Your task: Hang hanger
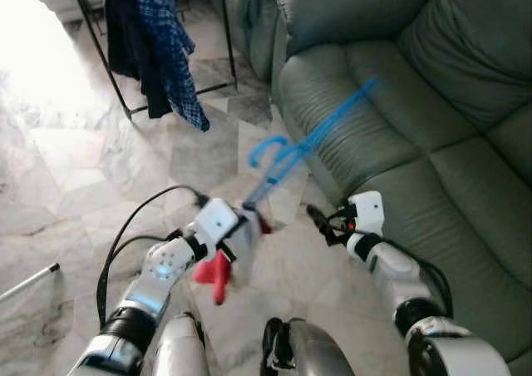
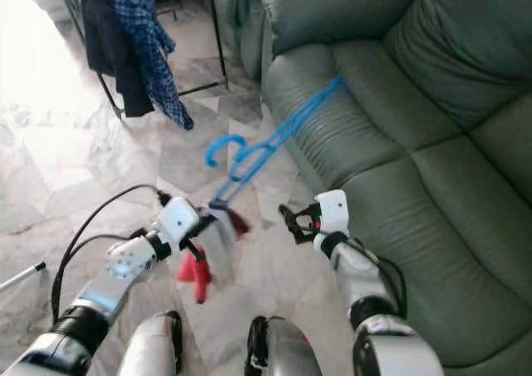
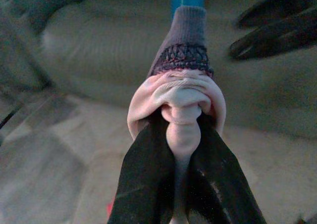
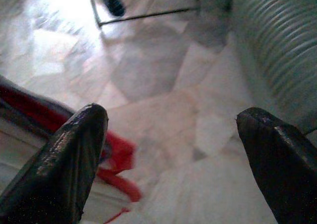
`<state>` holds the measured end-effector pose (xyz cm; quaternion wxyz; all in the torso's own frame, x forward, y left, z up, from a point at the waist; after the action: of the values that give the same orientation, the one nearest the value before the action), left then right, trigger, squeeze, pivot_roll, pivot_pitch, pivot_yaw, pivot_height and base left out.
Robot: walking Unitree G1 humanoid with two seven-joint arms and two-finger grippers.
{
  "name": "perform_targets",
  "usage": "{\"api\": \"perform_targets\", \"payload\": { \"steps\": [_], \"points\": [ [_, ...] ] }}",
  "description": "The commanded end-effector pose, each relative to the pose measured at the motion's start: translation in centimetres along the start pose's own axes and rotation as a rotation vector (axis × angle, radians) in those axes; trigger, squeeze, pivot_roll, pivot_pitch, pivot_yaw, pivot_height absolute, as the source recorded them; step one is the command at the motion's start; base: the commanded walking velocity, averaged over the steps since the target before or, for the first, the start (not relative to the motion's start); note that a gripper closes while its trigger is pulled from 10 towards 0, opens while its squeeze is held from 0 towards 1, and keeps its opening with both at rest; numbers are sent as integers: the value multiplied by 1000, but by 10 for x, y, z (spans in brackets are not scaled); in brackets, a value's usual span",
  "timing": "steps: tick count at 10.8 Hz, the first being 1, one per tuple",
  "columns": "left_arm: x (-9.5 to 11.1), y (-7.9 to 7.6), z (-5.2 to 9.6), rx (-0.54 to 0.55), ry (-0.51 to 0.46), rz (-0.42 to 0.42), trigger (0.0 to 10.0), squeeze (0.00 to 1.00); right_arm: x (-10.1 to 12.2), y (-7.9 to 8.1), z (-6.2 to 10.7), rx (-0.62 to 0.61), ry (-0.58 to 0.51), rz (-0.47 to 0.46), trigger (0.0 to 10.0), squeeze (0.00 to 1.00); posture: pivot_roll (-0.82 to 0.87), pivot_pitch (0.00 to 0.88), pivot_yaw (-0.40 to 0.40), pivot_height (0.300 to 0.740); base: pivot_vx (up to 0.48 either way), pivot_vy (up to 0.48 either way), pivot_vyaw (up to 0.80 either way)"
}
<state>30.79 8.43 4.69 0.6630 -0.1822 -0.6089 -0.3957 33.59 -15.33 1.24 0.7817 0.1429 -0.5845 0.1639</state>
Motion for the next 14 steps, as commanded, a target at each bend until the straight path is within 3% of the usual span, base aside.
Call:
{"api": "perform_targets", "payload": {
  "steps": [1, 2, 4, 5, 6, 7, 9, 11, 12, 14],
  "points": [
    [7, -12, -1, -76, -13, -24, 745, 0, -13, 8, 3, 81, 66, -3, 10000, 1000, -7, 167, -73, 740, 0, 0, 0],
    [12, -16, 0, -120, -15, -46, 1294, 0, -16, 17, 4, 159, 90, 17, 10000, 961, -4, 170, -74, 740, 0, 0, 0],
    [25, -18, 1, -143, -39, -52, 1569, 0, -19, 31, 5, 267, 108, -6, 10000, 651, -2, 171, -75, 740, 0, 0, 0],
    [35, -18, 0, -153, -61, -59, 1804, 0, -26, 36, 9, 326, 146, -15, 10000, 333, 0, 173, -74, 740, 0, 0, 0],
    [44, -19, -2, -163, -81, -71, 2000, 0, -29, 36, 12, 348, 167, -5, 10000, 149, 0, 173, -74, 740, 0, 0, 0],
    [56, -20, -3, -176, -104, -71, 2235, 0, -29, 32, 13, 346, 180, -4, 10000, 35, -3, 177, -74, 740, 0, 0, 0],
    [68, -20, -3, -177, -124, -78, 2745, 0, -26, 24, 12, 320, 192, 33, 10000, 0, -2, 182, -76, 740, 0, 0, 0],
    [80, -20, -2, -178, -139, -79, 2863, 0, -32, 11, 14, 229, 235, 75, 10000, 0, 1, 182, -78, 740, 0, 0, 0],
    [100, -20, -4, -169, -190, -65, 3294, 0, -37, -1, 15, 123, 265, 78, 10000, 0, 5, 182, -80, 740, 0, 0, 0],
    [112, -20, -5, -164, -218, -38, 3294, 0, -35, -9, 15, 57, 258, 85, 10000, 0, 7, 183, -81, 740, 0, 0, 0]
  ]
}}
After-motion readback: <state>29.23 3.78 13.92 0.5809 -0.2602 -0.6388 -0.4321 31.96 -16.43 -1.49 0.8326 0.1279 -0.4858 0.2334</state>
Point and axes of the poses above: a point about 5 cm out from each wrist's last joint towards the gripper, its own z axis pointing back from the gripper into the wrist, its own x axis along the axis of the wrist's last joint, y = z × x, the point moved 4 cm from there along -z, pointing out of the wrist towards the gripper, and after that the axes turned 4 degrees about z, right-handed, at the moved point
